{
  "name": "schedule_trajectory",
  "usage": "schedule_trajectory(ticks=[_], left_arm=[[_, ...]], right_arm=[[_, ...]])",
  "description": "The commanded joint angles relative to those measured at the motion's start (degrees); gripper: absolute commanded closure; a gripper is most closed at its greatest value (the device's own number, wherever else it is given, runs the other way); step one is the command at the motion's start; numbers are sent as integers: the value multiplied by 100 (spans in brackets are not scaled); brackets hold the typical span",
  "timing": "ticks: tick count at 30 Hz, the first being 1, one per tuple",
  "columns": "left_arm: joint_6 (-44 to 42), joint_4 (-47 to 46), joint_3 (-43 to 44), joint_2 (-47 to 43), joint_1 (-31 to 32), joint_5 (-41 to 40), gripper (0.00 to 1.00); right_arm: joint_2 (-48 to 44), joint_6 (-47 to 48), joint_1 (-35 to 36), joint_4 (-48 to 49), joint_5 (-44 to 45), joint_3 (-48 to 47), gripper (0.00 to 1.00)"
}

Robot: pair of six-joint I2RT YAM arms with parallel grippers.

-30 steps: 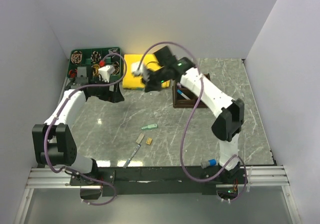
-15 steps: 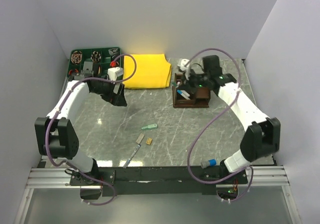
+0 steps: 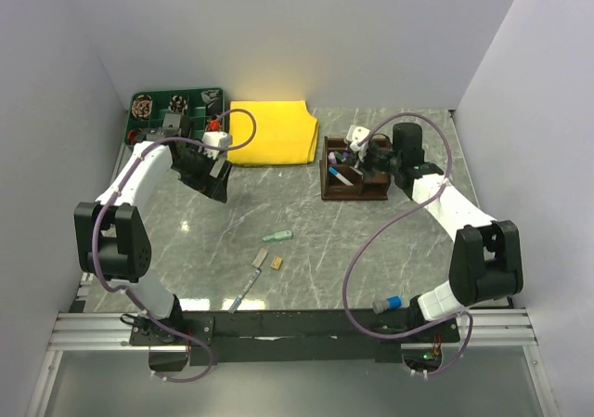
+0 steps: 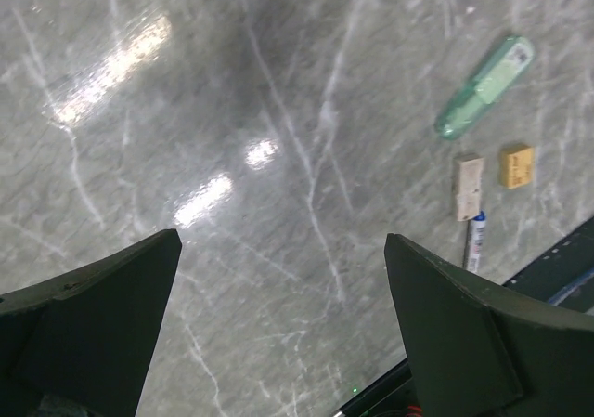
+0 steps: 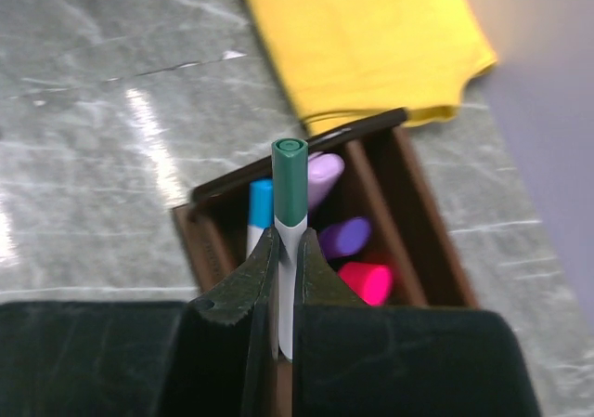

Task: Sort the stationery into containers
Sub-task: Place the pen in the storage box.

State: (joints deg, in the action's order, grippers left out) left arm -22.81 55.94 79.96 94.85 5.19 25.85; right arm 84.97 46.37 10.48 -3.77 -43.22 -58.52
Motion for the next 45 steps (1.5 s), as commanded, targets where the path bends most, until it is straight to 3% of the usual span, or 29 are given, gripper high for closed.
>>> schedule_trajectory(ticks=[1,9,21,45], left_arm=[[-75,119,248,69,17,-396,1],[-40,145,256,157,17,-563,1],[198,-31,370,359,17,-598,1],[198,31,318,236,43,-774,1]], right_arm=[[125,258,-178,860,-221,-19,100],[477,241,-231,799,-581,-177,100],[-165,-57,-160,596,-1004,-98,100],[916,785,-116,421,-969,-344,100]])
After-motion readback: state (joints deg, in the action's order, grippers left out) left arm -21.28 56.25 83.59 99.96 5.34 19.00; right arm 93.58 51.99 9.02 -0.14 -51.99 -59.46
